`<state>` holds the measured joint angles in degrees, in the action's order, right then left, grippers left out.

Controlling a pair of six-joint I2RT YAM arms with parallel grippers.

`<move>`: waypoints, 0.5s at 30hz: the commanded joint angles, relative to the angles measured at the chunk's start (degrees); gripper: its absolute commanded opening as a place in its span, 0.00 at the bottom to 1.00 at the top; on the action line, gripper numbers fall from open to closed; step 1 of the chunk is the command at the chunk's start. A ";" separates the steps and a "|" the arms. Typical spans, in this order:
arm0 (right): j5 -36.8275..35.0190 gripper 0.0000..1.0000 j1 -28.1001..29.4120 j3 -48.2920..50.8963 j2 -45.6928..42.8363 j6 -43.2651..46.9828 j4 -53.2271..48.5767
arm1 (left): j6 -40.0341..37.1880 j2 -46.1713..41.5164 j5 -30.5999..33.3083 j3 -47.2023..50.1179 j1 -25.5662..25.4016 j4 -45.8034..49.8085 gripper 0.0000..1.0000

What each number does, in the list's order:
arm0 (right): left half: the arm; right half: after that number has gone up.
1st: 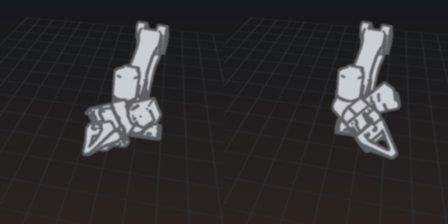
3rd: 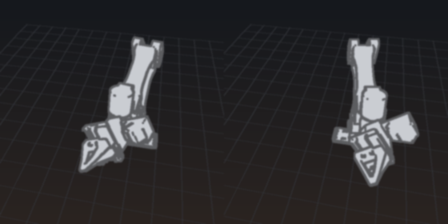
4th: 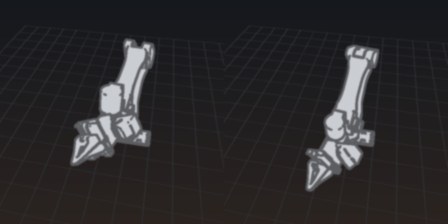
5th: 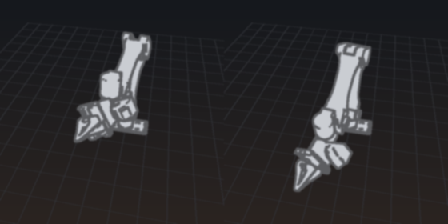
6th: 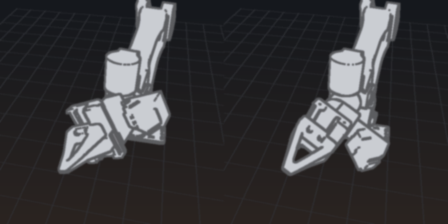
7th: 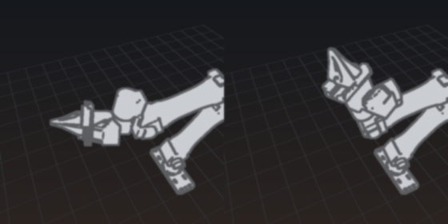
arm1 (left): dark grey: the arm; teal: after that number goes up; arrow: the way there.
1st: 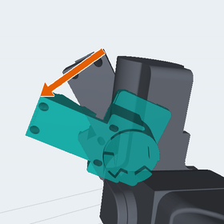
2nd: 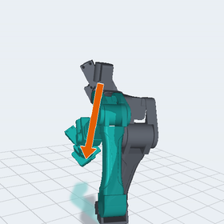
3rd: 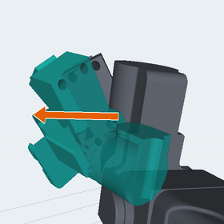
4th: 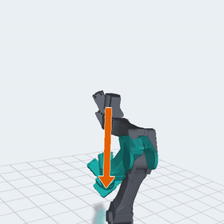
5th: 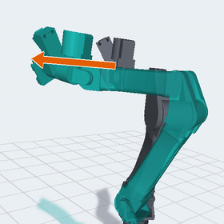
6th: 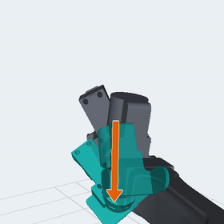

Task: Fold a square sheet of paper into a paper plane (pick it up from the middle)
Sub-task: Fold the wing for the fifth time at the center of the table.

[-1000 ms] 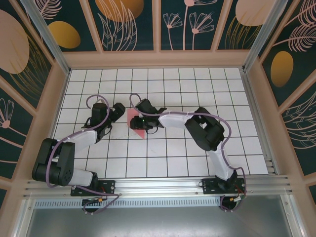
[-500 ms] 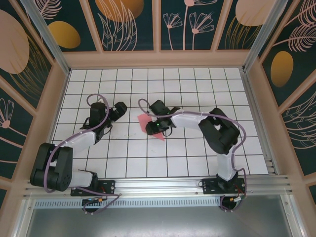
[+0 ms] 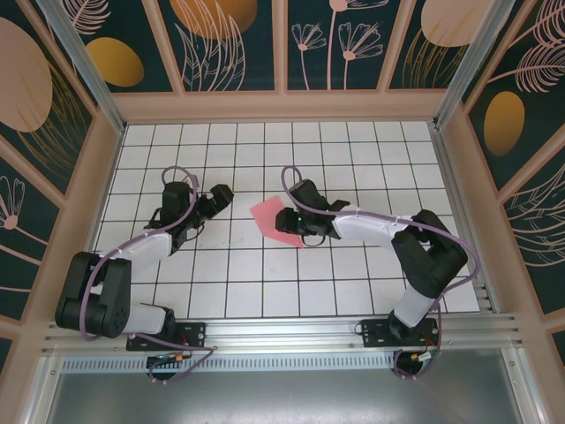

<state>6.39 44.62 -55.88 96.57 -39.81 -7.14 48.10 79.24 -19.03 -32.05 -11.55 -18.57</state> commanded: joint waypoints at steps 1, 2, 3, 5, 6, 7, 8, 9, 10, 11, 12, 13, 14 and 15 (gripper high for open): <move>-1.53 0.40 -0.12 1.25 -0.25 -6.92 4.97 | 0.20 -0.79 -4.95 0.11 0.29 1.45 0.98; -0.61 0.39 -0.30 1.34 0.27 -7.08 5.60 | 0.76 -1.24 -5.66 0.80 0.14 1.13 0.98; 0.27 0.39 -0.48 1.30 1.07 -7.12 6.14 | 1.30 -1.65 -5.92 1.54 -0.11 0.92 0.98; 1.12 0.39 -0.60 1.54 2.00 -7.16 7.22 | 2.11 -2.45 -6.19 2.54 -0.89 0.62 0.98; 1.41 0.39 -0.67 1.80 2.28 -6.97 7.99 | 2.52 -2.68 -6.20 2.84 -1.37 0.96 0.98; 1.60 0.39 -0.75 1.98 2.48 -6.82 8.55 | 2.92 -2.79 -6.32 3.04 -1.81 1.00 0.98; 1.65 0.39 -1.05 2.00 2.89 -6.47 9.02 | 3.44 -2.78 -6.45 3.21 -2.49 1.07 0.97; 1.84 0.39 -1.34 2.09 3.46 -6.42 9.35 | 3.88 -2.56 -6.48 3.16 -3.14 1.23 0.96; 2.18 0.38 -1.50 2.28 3.75 -6.30 9.76 | 4.21 -2.43 -6.60 3.14 -3.93 1.30 0.96; 2.46 0.38 -1.74 2.65 4.10 -6.24 10.38 | 4.70 -2.13 -6.71 3.01 -4.66 1.29 0.95; 2.76 0.38 -1.90 3.00 4.47 -6.17 11.07 | 5.19 -1.82 -6.63 2.84 -5.65 1.26 0.95; 3.07 0.38 -2.07 3.22 4.82 -6.14 11.47 | 5.61 -1.51 -6.52 2.69 -6.45 1.34 0.94; 3.42 0.38 -2.25 3.53 5.22 -6.16 11.91 | 6.16 -1.18 -6.46 2.59 -7.09 1.29 0.93; 3.77 0.38 -2.39 3.96 5.50 -6.17 12.30 | 6.66 -0.93 -6.45 2.44 -7.76 1.18 0.93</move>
<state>8.58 42.76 -53.32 100.68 -45.41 2.24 52.38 77.62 -24.29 -29.36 -17.82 -17.74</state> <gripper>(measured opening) 0.384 0.931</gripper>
